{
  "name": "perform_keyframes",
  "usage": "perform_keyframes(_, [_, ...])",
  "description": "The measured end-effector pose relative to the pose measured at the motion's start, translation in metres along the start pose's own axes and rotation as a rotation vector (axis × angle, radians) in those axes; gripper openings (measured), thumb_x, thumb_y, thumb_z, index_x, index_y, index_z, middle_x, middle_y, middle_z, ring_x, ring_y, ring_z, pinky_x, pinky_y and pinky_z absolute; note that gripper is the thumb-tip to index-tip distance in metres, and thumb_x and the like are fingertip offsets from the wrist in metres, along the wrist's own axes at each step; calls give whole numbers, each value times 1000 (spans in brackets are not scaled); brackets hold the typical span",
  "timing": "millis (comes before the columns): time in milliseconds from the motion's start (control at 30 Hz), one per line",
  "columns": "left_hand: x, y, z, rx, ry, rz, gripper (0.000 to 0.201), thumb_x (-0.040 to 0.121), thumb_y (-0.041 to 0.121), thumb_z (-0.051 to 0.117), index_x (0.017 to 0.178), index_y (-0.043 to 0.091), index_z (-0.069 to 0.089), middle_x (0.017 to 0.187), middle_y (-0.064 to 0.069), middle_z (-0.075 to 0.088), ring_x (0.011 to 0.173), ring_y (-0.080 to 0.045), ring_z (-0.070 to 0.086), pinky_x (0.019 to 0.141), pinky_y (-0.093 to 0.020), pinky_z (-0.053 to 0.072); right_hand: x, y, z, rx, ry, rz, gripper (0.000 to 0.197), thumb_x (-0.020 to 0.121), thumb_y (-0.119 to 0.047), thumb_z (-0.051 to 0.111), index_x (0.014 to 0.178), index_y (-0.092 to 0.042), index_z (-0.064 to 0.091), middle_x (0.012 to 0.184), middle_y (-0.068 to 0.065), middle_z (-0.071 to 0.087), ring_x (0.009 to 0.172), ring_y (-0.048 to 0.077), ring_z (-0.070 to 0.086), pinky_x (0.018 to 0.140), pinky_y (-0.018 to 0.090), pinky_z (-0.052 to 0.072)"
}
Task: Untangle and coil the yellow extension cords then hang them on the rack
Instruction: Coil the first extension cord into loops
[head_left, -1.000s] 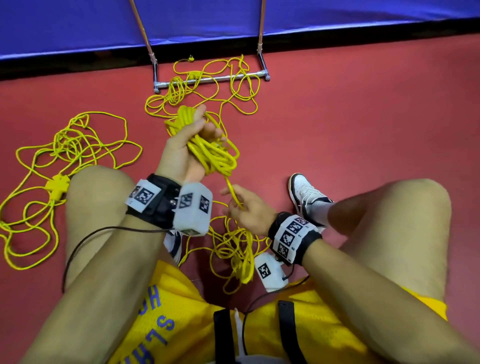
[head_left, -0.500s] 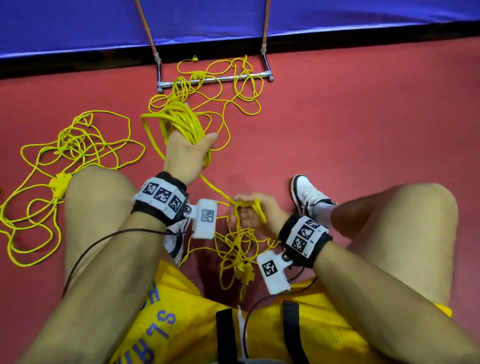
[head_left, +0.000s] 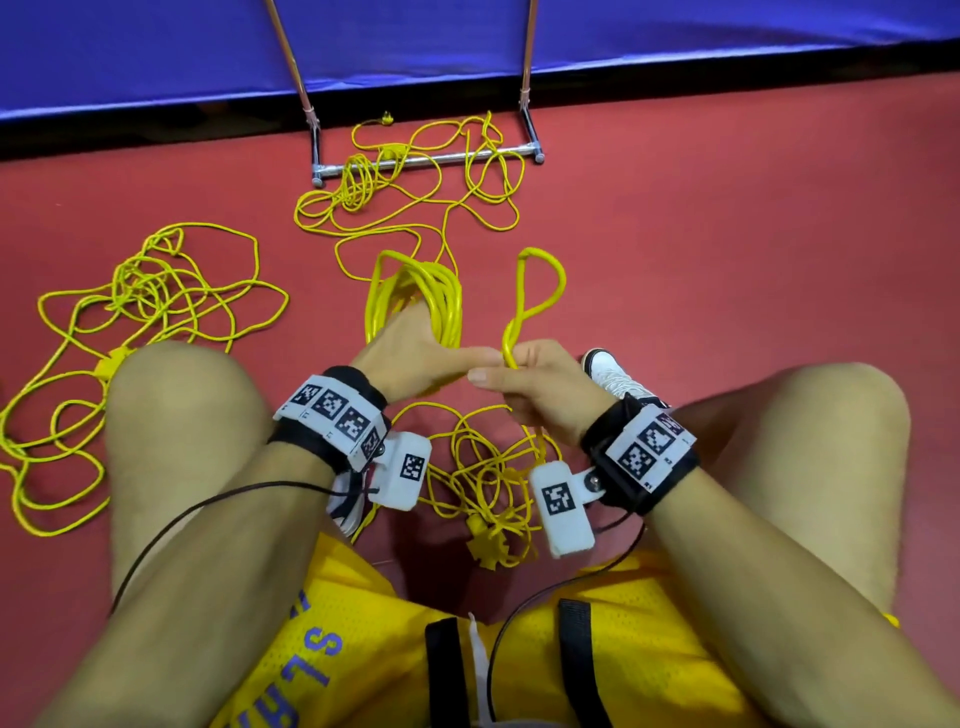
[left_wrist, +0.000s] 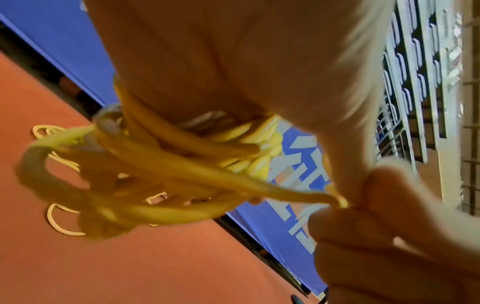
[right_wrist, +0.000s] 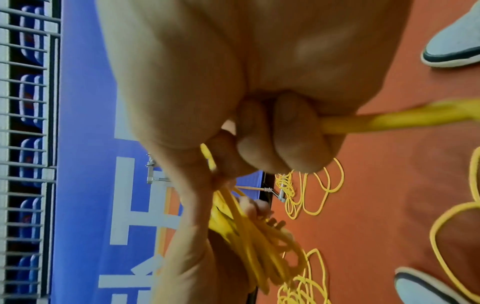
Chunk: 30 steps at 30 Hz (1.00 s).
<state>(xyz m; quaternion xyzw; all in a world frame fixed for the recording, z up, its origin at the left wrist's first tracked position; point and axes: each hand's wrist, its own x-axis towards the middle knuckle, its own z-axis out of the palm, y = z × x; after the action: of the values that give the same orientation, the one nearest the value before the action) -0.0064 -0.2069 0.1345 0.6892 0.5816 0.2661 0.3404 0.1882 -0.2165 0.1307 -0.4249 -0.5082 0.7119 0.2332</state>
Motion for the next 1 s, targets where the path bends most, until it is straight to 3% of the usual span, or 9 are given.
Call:
perform_keyframes(133, [3,-8,1,40,-94,48,62,60,60,79,70,25,29,65,9,29,58,-9,24,53,-29,24,3,7,-7,-137,169,-44,41,83,-24,79,57,-9,51,47,4,36,42,15,24,43,24,17])
perform_keyframes(267, [1,-17,7,315,-126,-146,50,60,34,85,75,21,39,67,4,41,63,-21,41,56,-34,30,10,6,-17,-273,324,-126,36,90,-28,71,64,-4,63,55,4,56,44,6,42,50,24,33])
perform_keyframes(400, [-3,-21,19,481,-165,-260,51,60,54,77,73,17,45,67,1,49,65,-27,51,57,-36,40,10,-1,-14,-414,291,-354,38,97,-29,61,66,-6,57,53,-14,41,52,1,33,54,22,31])
perform_keyframes(533, [-8,-28,17,356,-361,-216,39,77,50,61,70,15,44,68,-1,52,70,-30,55,68,-39,47,23,-15,-51,-132,767,-496,43,94,-45,49,56,-26,46,54,-10,37,54,12,32,55,30,28])
perform_keyframes(633, [-8,-19,8,-33,-327,-264,27,86,24,70,79,1,56,54,-8,51,47,-23,50,51,-30,45,31,-6,-85,-214,983,-401,45,99,-39,48,56,-26,48,55,-9,43,55,10,39,59,29,33])
perform_keyframes(733, [-9,-3,1,-328,-248,-247,18,82,30,74,73,16,69,43,-9,46,42,-22,45,45,-23,39,43,22,-92,-391,877,-68,44,99,-42,48,64,-19,58,66,4,59,72,26,59,74,37,46])
perform_keyframes(800, [-14,5,1,-446,-249,-236,21,81,35,70,70,16,70,39,-8,41,41,-23,44,47,-24,39,46,36,-80,-559,747,79,30,99,-37,51,89,-14,68,92,13,70,96,33,64,86,38,45])
perform_keyframes(900, [-18,12,3,-626,-216,-302,28,88,28,67,76,2,65,34,-4,34,37,-19,41,48,-25,39,39,35,-49,-627,549,-141,34,86,-8,56,119,-5,62,119,13,67,115,30,60,102,36,44])
perform_keyframes(1000, [-14,16,3,-720,-92,-369,32,95,23,60,75,-1,59,34,-3,31,36,-19,37,45,-23,36,31,31,-17,-519,356,-312,47,67,-9,47,109,-13,67,105,-1,69,102,19,64,93,31,50])
